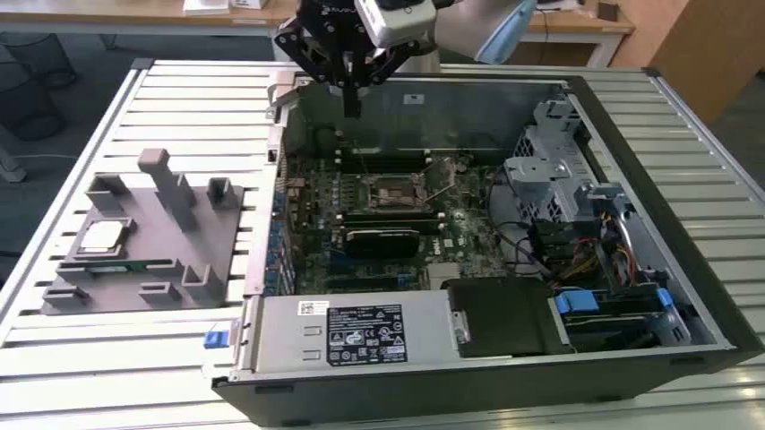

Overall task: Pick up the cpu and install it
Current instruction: 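Reach for the cpu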

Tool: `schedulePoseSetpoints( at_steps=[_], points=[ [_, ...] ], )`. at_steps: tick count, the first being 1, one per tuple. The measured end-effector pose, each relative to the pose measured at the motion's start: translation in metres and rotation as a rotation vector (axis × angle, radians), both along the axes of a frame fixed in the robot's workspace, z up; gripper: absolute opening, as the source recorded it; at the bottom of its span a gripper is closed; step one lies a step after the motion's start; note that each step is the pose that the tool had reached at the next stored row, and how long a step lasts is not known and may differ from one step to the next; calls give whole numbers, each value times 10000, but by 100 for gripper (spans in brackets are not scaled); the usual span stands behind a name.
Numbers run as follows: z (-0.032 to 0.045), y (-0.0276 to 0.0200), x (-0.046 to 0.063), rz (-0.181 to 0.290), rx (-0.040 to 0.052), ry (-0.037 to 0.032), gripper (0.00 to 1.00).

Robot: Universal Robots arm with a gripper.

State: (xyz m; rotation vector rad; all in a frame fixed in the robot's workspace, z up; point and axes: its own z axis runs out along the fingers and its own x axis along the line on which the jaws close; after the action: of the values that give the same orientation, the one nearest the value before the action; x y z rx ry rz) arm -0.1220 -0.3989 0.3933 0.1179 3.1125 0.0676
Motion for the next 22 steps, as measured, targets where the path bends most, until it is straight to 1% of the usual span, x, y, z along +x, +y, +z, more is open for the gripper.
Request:
schedulePoseSetpoints(
  at_steps=[7,22],
  points=[
    [0,0,-8,-1,0,0,11],
    [0,0,-77,0,0,0,11]
  ],
)
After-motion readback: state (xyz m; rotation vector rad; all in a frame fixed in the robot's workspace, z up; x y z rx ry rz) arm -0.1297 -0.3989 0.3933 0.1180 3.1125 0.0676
